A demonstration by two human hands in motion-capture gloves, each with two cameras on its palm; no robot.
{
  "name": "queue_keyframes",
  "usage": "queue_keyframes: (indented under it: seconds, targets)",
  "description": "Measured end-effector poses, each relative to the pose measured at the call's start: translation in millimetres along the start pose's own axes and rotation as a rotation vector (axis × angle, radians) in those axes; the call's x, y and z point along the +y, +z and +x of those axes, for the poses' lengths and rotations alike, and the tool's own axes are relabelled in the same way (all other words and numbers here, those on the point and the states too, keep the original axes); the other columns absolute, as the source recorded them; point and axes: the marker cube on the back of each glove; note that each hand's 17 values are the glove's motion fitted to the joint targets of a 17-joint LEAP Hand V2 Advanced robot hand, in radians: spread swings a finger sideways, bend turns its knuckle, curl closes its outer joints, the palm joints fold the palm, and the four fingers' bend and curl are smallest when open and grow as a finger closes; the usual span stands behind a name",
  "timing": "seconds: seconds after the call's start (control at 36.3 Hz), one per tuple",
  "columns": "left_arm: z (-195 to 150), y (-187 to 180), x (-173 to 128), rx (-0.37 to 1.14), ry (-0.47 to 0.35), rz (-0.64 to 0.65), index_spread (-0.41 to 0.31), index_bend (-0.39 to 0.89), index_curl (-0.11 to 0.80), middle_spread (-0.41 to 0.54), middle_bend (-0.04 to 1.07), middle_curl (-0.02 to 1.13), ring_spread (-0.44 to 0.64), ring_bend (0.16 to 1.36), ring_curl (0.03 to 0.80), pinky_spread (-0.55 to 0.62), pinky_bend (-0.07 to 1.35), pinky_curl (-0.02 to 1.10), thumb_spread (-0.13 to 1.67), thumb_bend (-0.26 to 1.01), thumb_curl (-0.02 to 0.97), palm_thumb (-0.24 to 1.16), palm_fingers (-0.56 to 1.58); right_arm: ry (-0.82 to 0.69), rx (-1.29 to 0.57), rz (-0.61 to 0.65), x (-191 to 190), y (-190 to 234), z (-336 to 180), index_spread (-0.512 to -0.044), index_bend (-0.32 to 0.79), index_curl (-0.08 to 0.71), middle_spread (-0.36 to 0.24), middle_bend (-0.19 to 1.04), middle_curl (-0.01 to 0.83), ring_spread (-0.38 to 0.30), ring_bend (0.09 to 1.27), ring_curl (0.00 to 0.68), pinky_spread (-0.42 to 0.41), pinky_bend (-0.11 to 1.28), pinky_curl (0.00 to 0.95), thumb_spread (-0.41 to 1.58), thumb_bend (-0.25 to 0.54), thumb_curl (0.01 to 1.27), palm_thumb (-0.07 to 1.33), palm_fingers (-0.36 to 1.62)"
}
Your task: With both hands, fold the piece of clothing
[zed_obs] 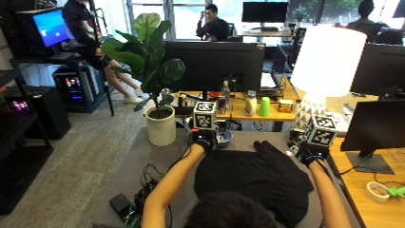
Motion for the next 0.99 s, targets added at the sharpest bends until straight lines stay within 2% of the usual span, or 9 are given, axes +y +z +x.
queue_keyframes:
  seconds: [0.08,0.17,0.39,0.69,0.99]
  targets:
    - [0,0,1,-0.003,0.001,-0.003,-0.041,0.27,0.104,0.091,0.15,0.05,0.2,0.41,0.095,0.23,0.24,0.07,0.6,0.07,0.008,0.1,0.31,-0.004,0.002,0.002,0,-1,1,-0.205,0.26,0.114,-0.016,0.23,0.085,0.055,0.26,0.073,0.125,0.27,0.087,0.6,0.272,0.06,0.39,0.36]
    - [-2,1,1,-0.004,-0.003,-0.014,-0.05,0.27,0.143,0.112,0.15,0.08,0.25,0.44,0.129,0.29,0.24,0.11,0.79,0.07,0.019,0.11,0.28,-0.008,0.004,0.004,-2,-3,3,-0.248,0.25,0.159,-0.019,0.23,0.117,0.069,0.26,0.103,0.153,0.26,0.124,0.8,0.294,0.08,0.42,0.34]
    - [-6,3,1,0.017,-0.012,-0.011,-0.061,0.27,0.22,0.141,0.15,0.12,0.32,0.47,0.168,0.36,0.24,0.16,1.08,0.06,0.05,0.11,0.25,-0.01,0.012,-0.012,3,-5,0,-0.304,0.22,0.225,-0.02,0.21,0.181,0.09,0.25,0.145,0.192,0.25,0.176,1.11,0.304,0.11,0.44,0.33]
    - [1,26,16,0.006,0.052,-0.042,-0.066,0.25,0.291,0.154,0.15,0.16,0.36,0.49,0.194,0.4,0.25,0.21,1.24,0.03,0.091,0.11,0.23,-0.02,0.018,-0.035,12,1,4,-0.328,0.19,0.281,-0.022,0.19,0.235,0.1,0.24,0.181,0.208,0.22,0.223,1.29,0.275,0.15,0.45,0.33]
    - [16,119,49,0.014,0.235,-0.138,-0.053,0.18,0.323,0.168,0.15,0.18,0.36,0.52,0.221,0.4,0.28,0.26,1.23,0.0,0.136,0.12,0.2,-0.018,0.009,-0.07,18,20,19,-0.334,0.18,0.312,-0.022,0.19,0.269,0.102,0.24,0.213,0.213,0.21,0.257,1.36,0.239,0.17,0.46,0.32]
